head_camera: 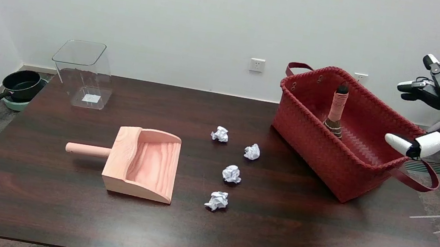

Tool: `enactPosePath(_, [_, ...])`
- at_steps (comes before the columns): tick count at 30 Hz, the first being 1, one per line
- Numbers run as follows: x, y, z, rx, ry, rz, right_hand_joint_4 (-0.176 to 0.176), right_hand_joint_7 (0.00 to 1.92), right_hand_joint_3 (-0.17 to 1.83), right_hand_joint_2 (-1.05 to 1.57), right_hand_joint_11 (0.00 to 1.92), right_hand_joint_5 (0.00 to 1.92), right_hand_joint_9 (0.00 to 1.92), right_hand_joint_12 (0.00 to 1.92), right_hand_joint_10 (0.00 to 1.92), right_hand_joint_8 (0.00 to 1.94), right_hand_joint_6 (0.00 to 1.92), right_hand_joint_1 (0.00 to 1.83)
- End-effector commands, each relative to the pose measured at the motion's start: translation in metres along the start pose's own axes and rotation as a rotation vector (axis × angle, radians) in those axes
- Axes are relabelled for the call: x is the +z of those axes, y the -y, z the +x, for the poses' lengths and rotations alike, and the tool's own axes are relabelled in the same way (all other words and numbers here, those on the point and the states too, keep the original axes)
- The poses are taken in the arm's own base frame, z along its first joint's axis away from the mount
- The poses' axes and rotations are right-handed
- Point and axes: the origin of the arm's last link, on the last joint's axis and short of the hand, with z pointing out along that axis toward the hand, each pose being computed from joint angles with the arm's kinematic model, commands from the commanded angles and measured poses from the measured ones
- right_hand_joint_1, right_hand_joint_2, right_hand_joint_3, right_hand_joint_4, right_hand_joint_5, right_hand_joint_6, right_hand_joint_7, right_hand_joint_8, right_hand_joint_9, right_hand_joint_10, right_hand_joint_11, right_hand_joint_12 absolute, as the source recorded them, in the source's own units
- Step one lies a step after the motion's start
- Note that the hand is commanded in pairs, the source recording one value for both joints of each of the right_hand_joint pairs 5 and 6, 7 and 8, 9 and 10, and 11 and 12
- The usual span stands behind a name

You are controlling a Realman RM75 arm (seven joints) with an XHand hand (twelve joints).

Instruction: Pick up the broom in the basket.

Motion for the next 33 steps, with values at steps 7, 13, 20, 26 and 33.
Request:
enactPosePath(7, [0.022, 0.020, -0.060, 0.069, 0.099, 0.075, 0.000, 0.64, 1.18, -0.22, 0.63, 0.05, 0.50, 0.63, 0.50, 0.64, 0.05, 1.24])
enactPosePath(13, [0.031, 0.023, -0.054, 0.021, 0.070, 0.094, 0.000, 0.62, 1.18, -0.23, 0.59, 0.05, 0.47, 0.59, 0.47, 0.62, 0.05, 1.24])
enactPosePath(20, [0.029, 0.020, -0.041, -0.010, 0.042, 0.094, 0.000, 0.60, 1.19, -0.26, 0.61, 0.05, 0.47, 0.61, 0.47, 0.60, 0.05, 1.24])
enactPosePath(26, [0.028, 0.020, -0.040, -0.013, 0.037, 0.099, 0.000, 0.60, 1.19, -0.27, 0.62, 0.05, 0.47, 0.62, 0.47, 0.60, 0.05, 1.24])
enactPosePath(33, [0.031, 0.020, -0.037, -0.020, 0.024, 0.108, 0.000, 0.60, 1.19, -0.28, 0.62, 0.05, 0.47, 0.62, 0.47, 0.60, 0.05, 1.24])
